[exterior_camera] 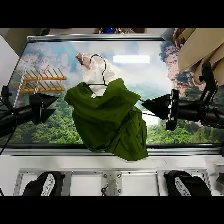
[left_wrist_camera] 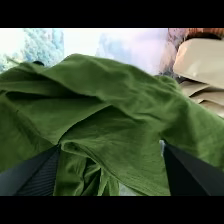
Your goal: Fold the clothes and pants, and hang the long-sleeved shirts on hangers.
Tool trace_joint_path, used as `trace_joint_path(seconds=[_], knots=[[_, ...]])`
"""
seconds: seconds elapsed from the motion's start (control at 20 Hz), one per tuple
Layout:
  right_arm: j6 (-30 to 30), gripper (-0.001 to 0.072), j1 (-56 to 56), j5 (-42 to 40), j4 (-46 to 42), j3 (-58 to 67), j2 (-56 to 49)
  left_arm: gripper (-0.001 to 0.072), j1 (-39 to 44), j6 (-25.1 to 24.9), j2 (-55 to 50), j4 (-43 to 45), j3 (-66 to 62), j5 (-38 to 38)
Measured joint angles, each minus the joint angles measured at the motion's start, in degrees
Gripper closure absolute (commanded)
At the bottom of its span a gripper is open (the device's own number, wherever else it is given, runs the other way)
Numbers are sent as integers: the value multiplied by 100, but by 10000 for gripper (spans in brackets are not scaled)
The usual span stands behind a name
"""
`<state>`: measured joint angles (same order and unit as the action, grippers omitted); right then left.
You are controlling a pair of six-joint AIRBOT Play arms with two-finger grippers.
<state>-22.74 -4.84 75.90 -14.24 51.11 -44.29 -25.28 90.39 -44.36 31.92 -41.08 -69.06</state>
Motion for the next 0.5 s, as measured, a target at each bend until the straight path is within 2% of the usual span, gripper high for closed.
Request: trace_joint_path(seconds=[0.2,0.5], knots=[[0,703,0,-28,-9,0,0,21,208,275,37,-621,538,713],[0,703,0,90,-11,0,0,21,562,120,-745,-1467,304,1215]])
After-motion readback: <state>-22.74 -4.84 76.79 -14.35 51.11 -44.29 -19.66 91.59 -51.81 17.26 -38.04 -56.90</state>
